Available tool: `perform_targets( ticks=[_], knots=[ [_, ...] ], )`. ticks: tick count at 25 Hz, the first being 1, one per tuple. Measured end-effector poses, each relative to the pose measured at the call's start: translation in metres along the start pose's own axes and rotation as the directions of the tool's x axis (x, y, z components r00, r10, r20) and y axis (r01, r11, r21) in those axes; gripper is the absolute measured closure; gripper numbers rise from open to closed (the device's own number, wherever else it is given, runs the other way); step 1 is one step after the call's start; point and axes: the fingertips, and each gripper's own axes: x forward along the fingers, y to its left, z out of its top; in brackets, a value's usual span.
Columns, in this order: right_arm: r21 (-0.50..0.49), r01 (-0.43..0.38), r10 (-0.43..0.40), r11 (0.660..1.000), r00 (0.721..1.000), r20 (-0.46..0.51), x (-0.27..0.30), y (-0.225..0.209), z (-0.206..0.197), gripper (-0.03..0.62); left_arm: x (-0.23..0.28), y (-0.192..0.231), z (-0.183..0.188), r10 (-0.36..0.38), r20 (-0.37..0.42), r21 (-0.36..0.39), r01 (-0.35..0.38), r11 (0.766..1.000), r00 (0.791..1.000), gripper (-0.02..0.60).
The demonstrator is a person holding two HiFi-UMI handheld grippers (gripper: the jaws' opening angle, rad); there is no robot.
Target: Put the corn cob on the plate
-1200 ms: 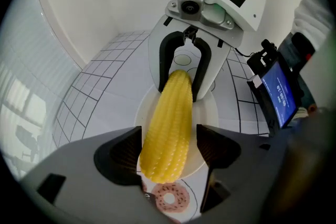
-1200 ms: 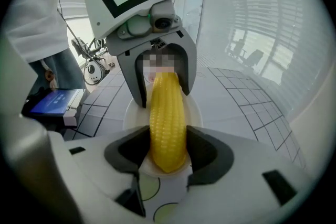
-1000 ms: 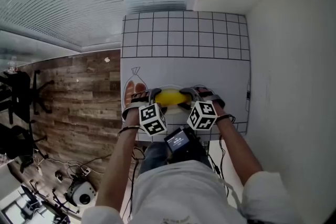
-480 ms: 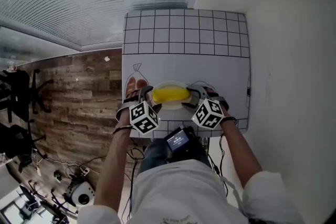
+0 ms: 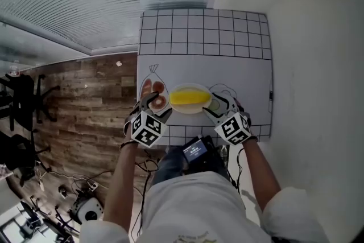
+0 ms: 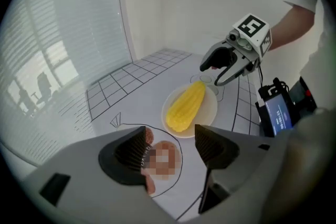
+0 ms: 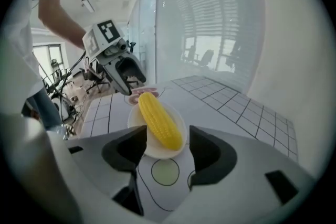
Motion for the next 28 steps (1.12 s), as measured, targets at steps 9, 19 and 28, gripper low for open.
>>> perform_targets(
  ticks=[9, 19, 28],
  knots=[
    [0.279, 0.036, -0.125, 0.960, 0.943, 0.307, -0.058, 0.004, 0.055, 0.583, -0.068, 0.020, 0.026, 0.161, 0.287, -0.268, -0.082, 0.960, 0.944, 0.573],
    [0.366, 0.124, -0.292, 0.922, 0.844, 0.450, -0.126, 0.028, 0.120, 0.586, -0.167, -0.004, 0.062, 0.179, 0.589, -0.312, 0.017, 0.950, 0.788, 0.574],
    [0.376, 0.302, -0.462, 0.876, 0.747, 0.477, -0.169, 0.022, 0.153, 0.586, -0.224, 0.003, 0.098, 0.281, 0.692, -0.366, -0.012, 0.930, 0.666, 0.574]
  ],
)
